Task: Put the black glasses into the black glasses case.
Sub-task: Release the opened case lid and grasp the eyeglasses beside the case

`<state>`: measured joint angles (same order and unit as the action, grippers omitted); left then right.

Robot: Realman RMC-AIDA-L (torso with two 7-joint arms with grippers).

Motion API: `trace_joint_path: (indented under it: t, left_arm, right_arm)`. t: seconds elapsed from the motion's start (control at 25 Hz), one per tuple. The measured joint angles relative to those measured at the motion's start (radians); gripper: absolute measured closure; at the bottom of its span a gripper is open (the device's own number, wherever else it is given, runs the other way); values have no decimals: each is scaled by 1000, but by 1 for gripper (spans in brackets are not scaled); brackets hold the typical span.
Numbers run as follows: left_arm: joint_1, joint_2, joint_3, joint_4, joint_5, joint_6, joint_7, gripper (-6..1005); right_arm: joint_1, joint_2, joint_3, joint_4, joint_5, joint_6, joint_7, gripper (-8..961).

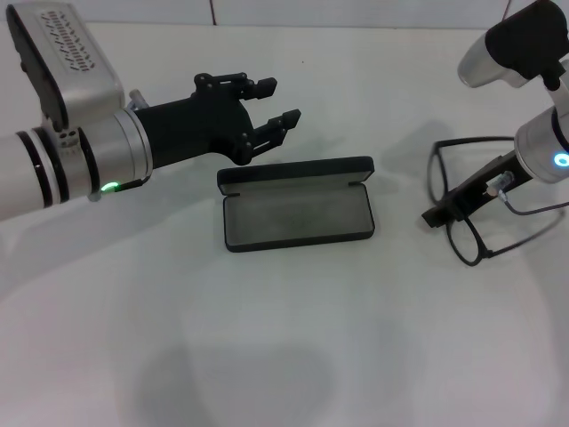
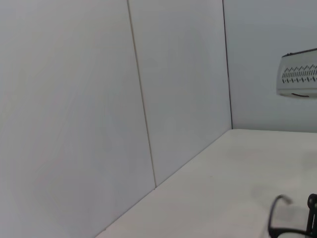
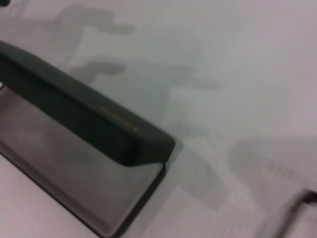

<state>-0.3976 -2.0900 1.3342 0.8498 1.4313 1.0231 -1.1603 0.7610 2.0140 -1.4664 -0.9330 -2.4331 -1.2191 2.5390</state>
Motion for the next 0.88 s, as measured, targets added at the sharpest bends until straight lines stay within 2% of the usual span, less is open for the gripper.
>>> trace_joint_path:
  t: [0.36,0.56,0.88]
  left_arm:
    - [-3,-1,6,-2,-3,0,-5,513]
    - [-3,-1,3,-2,-3,0,-6,513]
    - [-1,-1,3,-2,-1,0,-8,513]
  right_arm:
    - [-7,4,0,-45,-25,-25,1,518]
    - [-14,1,1,-81,-26,-50,1,624]
    - [-15,2,8,-90,-32,-59,4,698]
